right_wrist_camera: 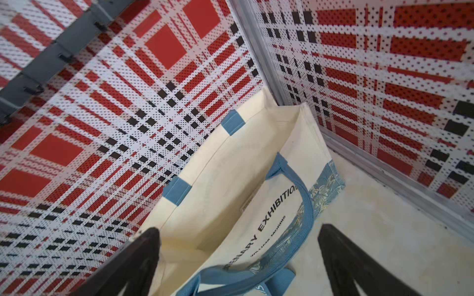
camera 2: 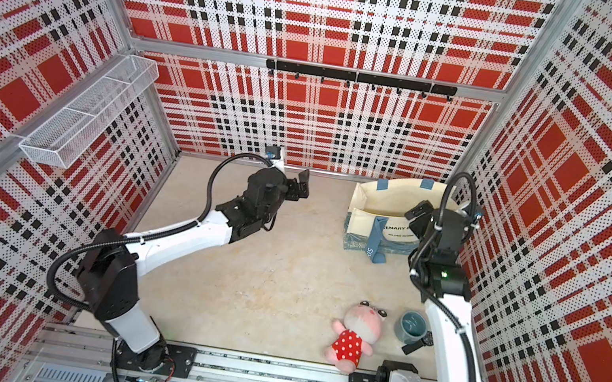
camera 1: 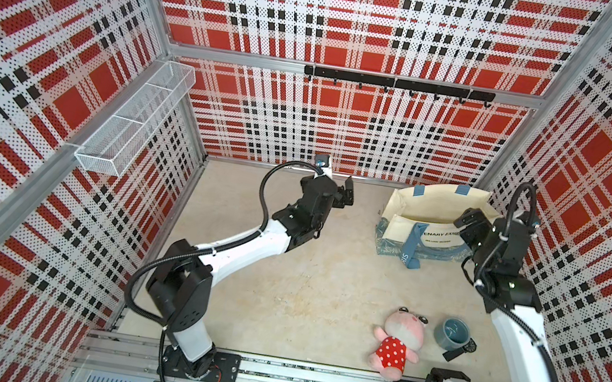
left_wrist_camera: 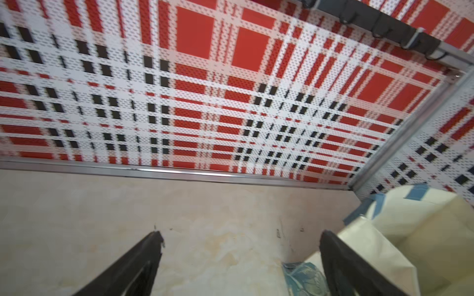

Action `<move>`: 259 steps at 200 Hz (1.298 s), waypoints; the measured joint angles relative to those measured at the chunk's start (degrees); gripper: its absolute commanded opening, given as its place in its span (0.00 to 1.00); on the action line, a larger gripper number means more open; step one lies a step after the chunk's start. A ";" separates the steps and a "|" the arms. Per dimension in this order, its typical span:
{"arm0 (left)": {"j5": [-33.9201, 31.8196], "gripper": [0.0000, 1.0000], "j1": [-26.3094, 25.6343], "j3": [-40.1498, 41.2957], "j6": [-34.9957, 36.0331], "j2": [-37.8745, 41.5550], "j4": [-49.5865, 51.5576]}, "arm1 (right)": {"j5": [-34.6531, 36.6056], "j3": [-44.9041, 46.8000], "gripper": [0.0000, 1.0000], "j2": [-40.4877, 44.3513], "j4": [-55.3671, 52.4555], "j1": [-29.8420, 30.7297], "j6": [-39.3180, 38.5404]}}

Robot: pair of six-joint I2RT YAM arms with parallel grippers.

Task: Take out the compass set from the canvas bag
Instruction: Move the canvas bag to the center of the board.

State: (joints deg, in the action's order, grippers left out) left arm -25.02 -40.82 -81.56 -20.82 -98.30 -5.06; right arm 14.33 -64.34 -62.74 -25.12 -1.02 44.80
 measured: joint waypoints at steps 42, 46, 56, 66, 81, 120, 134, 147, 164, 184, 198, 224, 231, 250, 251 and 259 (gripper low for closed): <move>9.44 0.98 -2.47 -16.26 -2.29 -10.58 9.53 | -6.64 -8.37 0.99 -13.66 -6.82 -1.01 7.58; 10.12 0.98 -2.71 -17.31 -2.34 -11.30 10.29 | -7.17 -8.33 0.98 -14.16 -7.10 -1.05 8.04; 11.67 0.98 -3.15 -19.17 -2.45 -12.87 11.67 | -8.33 -8.24 0.95 -15.39 -7.85 -1.11 9.18; 13.09 0.98 -3.41 -20.28 -2.62 -14.03 12.83 | -9.29 -8.24 0.91 -16.48 -8.26 -1.16 10.21; 14.82 0.98 -3.72 -21.11 -2.99 -15.13 13.97 | -10.36 -8.09 0.81 -17.81 -8.26 -1.31 11.45; 18.82 0.98 -3.89 -22.93 -4.17 -17.51 15.82 | -13.88 -3.96 0.47 -18.64 -5.99 -1.36 13.44; 20.00 0.98 -3.98 -24.28 -4.55 -18.34 16.02 | -14.93 -2.56 0.35 -18.58 -4.72 -1.36 13.77; 20.68 0.98 -4.28 -25.59 -4.70 -18.84 16.37 | -15.37 -1.27 0.26 -18.27 -3.52 -0.96 14.16; 21.31 0.98 -5.01 -27.21 -4.68 -19.32 16.81 | -15.50 0.20 0.15 -17.66 -2.45 -0.07 14.56; 21.57 0.98 -5.68 -28.48 -4.72 -19.45 17.77 | -15.02 1.25 0.13 -17.33 -1.25 2.47 15.43; 21.53 0.98 -5.88 -28.70 -4.90 -19.45 18.45 | -14.29 2.01 0.13 -17.29 0.02 5.55 16.41; 21.53 0.98 -5.46 -28.70 -5.95 -19.45 21.88 | -12.81 2.95 0.13 -17.38 2.29 12.63 18.34; 21.53 0.98 -5.09 -28.65 -6.23 -19.45 22.93 | -12.33 2.95 0.13 -17.57 2.97 14.60 18.84; 20.83 0.98 -3.76 -27.12 -6.38 -19.02 23.93 | -11.41 2.62 0.14 -19.06 4.66 19.39 19.96; 20.74 0.98 -3.69 -26.99 -6.36 -18.97 23.96 | -11.41 2.60 0.14 -19.17 4.74 19.56 20.00; 20.15 0.98 -2.93 -25.49 -6.38 -18.14 24.22 | -10.99 2.27 0.14 -20.33 5.55 21.35 20.44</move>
State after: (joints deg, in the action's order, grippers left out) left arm -4.86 -43.75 -107.04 -27.20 -116.44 19.16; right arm 3.33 -62.06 -83.07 -19.57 20.34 65.23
